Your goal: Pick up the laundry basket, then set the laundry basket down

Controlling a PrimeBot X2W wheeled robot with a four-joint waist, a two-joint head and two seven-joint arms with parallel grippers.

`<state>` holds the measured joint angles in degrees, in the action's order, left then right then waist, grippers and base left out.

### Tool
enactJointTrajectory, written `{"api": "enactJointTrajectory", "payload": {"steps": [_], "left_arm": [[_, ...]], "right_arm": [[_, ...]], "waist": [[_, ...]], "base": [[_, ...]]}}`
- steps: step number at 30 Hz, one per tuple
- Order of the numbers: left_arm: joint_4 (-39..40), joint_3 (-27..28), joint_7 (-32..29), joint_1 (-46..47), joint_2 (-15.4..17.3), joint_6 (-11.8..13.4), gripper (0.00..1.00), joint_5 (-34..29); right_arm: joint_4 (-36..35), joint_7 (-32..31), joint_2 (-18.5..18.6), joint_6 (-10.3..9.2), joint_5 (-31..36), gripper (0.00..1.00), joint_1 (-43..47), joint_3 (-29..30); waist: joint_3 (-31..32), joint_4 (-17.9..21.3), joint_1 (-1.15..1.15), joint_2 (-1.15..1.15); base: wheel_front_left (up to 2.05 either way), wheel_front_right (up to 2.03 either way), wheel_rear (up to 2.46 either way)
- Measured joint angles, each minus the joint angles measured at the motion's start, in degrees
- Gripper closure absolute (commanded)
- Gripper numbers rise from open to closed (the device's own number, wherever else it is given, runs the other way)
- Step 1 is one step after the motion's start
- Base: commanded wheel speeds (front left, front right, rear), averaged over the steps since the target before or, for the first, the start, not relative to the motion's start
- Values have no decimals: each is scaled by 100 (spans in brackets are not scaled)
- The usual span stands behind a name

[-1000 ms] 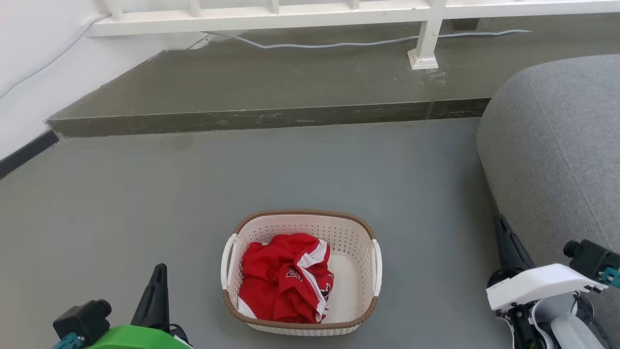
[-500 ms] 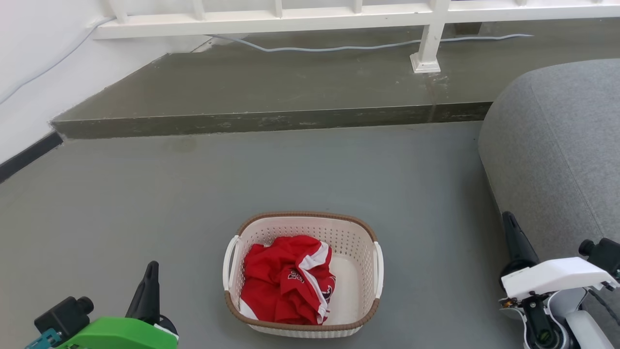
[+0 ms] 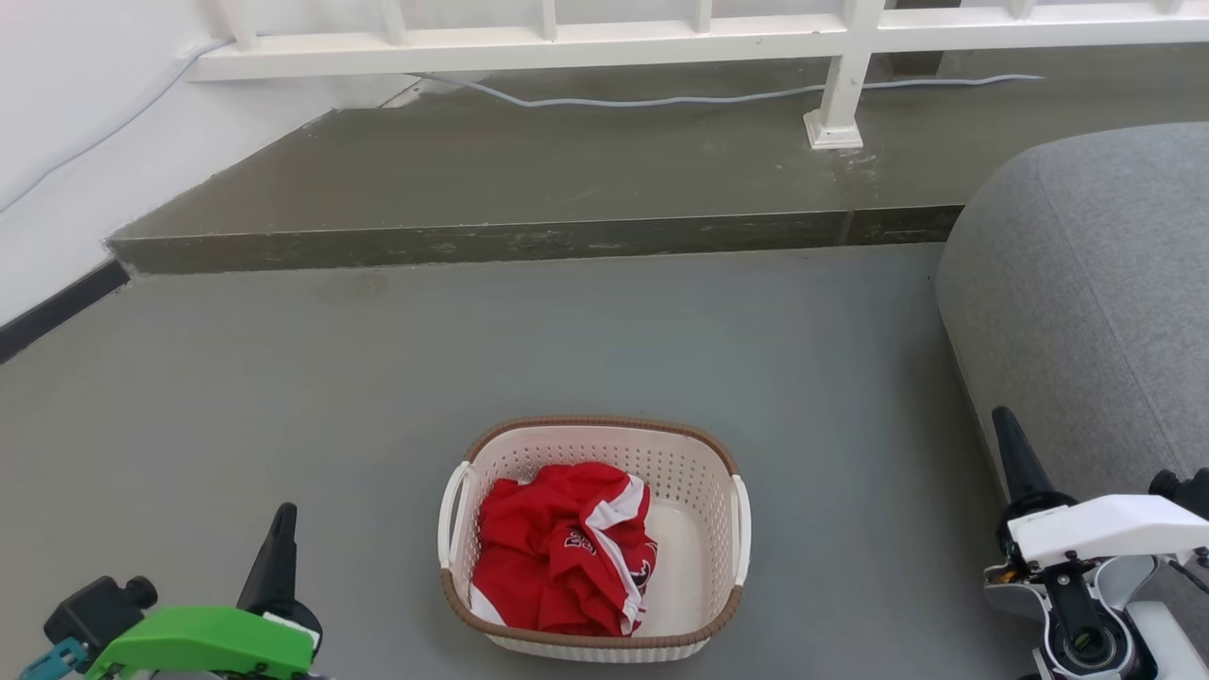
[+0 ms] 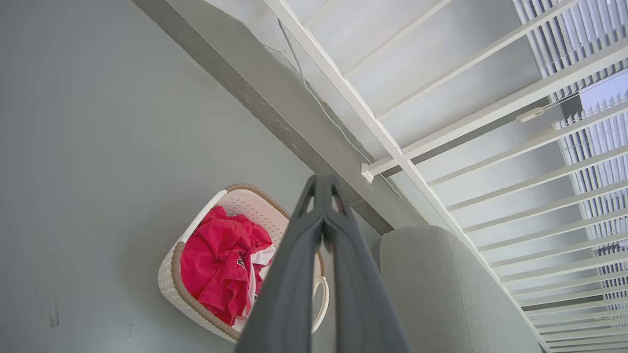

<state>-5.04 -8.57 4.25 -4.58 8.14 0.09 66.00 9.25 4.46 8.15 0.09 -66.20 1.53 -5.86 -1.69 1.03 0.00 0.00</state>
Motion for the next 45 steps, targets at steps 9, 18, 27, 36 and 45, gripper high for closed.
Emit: {"api": "enactJointTrajectory", "payload": {"steps": [9, 18, 27, 36, 45], "left_arm": [[-171, 130, -80, 126, -13, -111, 100, 590], [-359, 286, -223, 255, -29, -240, 100, 1269], [-549, 419, -330, 375, -91, -398, 100, 1951], [-733, 544, -455, 493, -135, -524, 100, 2639], [-884, 660, -522, 637, -158, -621, 100, 3094]], "right_arm": [[100, -110, -59, 138, -571, 100, -71, 158], [218, -253, -91, 252, -1233, 100, -137, 333], [323, -387, -130, 394, -1897, 100, -250, 509], [446, -537, -191, 521, -2561, 100, -329, 683], [530, -611, -236, 614, -2973, 100, -380, 793]], "waist": [[29, -20, 0, 0], [61, -43, 0, 0], [93, -65, 0, 0], [125, -88, 0, 0], [146, -102, 0, 0]], "base": [[0, 0, 0], [0, 0, 0], [0, 0, 0], [0, 0, 0], [0, 0, 0]]}}
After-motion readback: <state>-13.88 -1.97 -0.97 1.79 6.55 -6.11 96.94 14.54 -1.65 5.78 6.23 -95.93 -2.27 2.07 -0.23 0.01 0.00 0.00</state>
